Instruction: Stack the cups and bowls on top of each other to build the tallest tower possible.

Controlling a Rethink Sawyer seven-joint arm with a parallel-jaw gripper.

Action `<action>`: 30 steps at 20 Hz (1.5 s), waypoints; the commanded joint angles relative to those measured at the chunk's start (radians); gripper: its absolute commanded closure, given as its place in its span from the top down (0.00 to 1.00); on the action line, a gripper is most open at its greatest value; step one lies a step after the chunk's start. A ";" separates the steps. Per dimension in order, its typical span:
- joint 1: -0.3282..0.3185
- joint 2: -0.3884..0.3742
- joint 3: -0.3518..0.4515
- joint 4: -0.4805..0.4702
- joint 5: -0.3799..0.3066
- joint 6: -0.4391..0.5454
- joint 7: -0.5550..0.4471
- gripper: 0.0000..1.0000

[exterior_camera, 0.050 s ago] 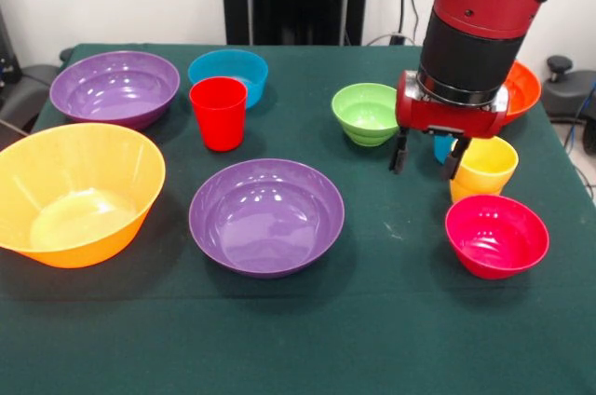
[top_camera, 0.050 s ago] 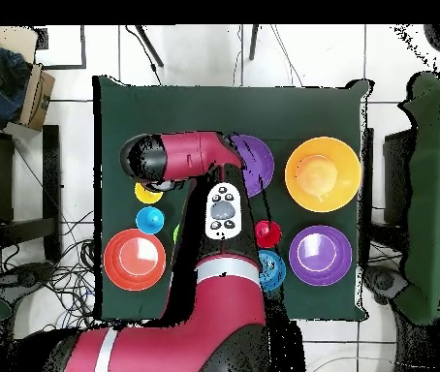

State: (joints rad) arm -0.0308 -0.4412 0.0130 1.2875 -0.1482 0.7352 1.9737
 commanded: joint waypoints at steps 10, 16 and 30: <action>0.074 0.059 0.029 -0.053 -0.046 0.036 0.017 1.00; 0.091 0.067 0.004 -0.029 -0.009 -0.016 0.122 1.00; 0.096 0.026 -0.068 0.115 0.065 -0.102 0.263 1.00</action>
State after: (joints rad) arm 0.0527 -0.4252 -0.0508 1.2873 -0.1127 0.7143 1.9863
